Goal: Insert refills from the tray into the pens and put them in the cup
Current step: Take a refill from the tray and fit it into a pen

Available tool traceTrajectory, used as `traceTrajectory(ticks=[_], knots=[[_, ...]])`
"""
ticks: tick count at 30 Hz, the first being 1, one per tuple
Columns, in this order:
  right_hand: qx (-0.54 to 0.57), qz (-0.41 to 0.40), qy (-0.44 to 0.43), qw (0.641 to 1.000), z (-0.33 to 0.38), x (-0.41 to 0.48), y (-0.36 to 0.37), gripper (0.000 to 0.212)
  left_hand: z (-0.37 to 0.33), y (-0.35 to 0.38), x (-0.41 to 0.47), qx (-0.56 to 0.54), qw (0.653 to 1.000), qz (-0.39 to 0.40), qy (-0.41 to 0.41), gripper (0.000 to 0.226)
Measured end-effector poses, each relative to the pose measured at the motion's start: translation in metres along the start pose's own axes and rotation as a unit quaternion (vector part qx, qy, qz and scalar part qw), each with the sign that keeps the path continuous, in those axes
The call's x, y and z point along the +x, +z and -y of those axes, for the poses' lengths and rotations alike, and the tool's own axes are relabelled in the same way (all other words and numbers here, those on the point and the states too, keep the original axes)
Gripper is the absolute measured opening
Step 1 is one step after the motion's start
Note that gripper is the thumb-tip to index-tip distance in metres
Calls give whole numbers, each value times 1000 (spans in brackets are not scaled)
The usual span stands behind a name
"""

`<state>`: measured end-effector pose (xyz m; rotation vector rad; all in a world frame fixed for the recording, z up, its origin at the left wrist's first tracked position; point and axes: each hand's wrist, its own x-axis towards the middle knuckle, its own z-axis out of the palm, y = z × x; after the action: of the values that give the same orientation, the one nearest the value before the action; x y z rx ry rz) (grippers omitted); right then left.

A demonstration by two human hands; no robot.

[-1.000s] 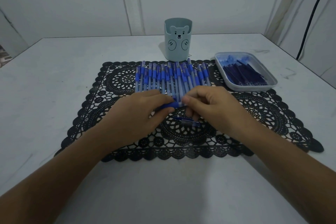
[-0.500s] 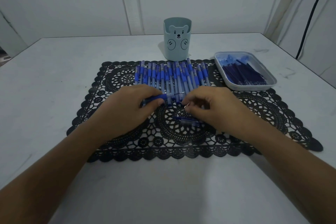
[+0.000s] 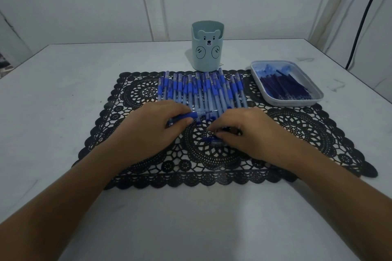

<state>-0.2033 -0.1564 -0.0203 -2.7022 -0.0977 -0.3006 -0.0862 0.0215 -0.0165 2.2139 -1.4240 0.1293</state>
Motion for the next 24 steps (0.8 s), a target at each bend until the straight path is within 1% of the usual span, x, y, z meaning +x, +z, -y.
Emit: traceTrajectory(ticks=[3, 6, 7, 10, 11, 12, 14, 16, 18, 19, 21, 23, 24], knots=[[20, -9, 22, 1000, 3, 0, -4, 23, 0, 0, 1, 1, 1000, -9, -4, 38], [37, -15, 51, 998, 4, -1, -10, 16, 0, -1, 1, 1, 1000, -13, -7, 37], [53, -31, 65, 996, 5, -2, -13, 14, 0, -1, 1, -1, 1000, -13, -8, 37], [103, -130, 99, 981, 3, -2, -17, 15, -1, -1, 1, -6, 1000, -11, -8, 38], [116, -150, 103, 976, 4, -1, -16, 15, -1, -1, 1, -7, 1000, -7, -6, 38], [124, -152, 102, 975, 5, -1, -15, 16, -2, 0, 1, -8, 1000, -3, -3, 39], [118, -123, 96, 981, 7, 0, -8, 25, -4, 0, 1, -4, 1000, 0, 11, 44], [118, -103, 93, 983, 8, 1, -4, 20, -4, 1, 0, -1, 1000, -1, 18, 48], [151, -103, 97, 978, 8, 1, -6, 10, -4, 1, 0, -8, 1000, -4, 15, 49], [174, -103, 103, 974, 8, 1, -9, 7, -3, 1, 0, -13, 1000, -8, 14, 48], [220, -109, 127, 961, 5, 0, -17, 8, -2, 0, 0, -24, 1000, -18, 9, 45], [290, -137, 173, 931, -5, 1, -26, 15, 0, -1, 1, -24, 999, -29, -5, 37], [329, -163, 203, 908, -12, 2, -30, 20, 2, -2, 1, -19, 999, -33, -16, 33]])
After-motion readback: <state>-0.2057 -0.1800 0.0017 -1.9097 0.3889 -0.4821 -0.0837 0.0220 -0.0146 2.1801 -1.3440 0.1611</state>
